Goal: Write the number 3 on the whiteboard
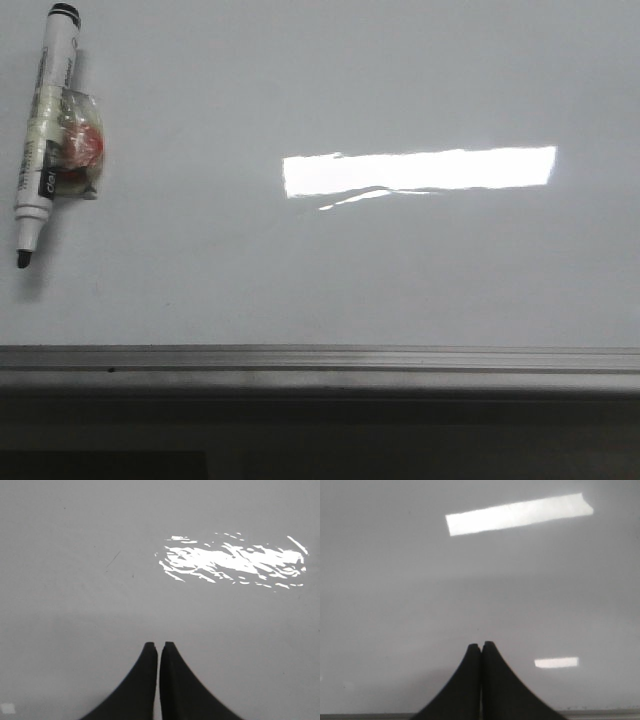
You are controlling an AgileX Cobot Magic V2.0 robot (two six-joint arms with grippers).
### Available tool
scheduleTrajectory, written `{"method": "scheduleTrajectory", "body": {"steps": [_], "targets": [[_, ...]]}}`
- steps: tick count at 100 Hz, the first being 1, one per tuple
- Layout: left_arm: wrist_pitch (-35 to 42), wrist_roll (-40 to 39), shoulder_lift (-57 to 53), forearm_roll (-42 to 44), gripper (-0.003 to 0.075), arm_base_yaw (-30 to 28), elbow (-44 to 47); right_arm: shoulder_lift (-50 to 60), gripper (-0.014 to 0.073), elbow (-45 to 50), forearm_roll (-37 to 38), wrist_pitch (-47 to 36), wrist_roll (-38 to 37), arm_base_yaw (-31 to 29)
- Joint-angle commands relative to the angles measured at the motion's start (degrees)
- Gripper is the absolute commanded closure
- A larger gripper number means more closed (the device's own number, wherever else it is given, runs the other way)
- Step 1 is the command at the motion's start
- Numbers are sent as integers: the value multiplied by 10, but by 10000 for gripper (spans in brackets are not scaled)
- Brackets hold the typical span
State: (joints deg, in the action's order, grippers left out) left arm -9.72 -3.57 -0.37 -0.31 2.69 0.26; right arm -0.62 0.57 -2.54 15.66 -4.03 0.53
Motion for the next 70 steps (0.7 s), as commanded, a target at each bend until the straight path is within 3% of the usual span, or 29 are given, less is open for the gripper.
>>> {"method": "scheduleTrajectory", "body": {"steps": [1,23,47,54,70], "targets": [[38,-4,-4,-1,741,-2,-13,-36,658,-16,-13,-33,0,-3],[-32,-4,80,3,741,-2,-82,-135,658,-88,-26,-7,0,-3],[-21,-4,130,-6,733,-2,-118,-156,658,-117,-47,-42,0,-3],[-16,-4,130,-10,665,-2,-119,-156,658,-117,-47,-43,0,-3],[17,-4,130,-10,398,-2,-119,-156,658,-117,-47,-44,0,-3]]}}
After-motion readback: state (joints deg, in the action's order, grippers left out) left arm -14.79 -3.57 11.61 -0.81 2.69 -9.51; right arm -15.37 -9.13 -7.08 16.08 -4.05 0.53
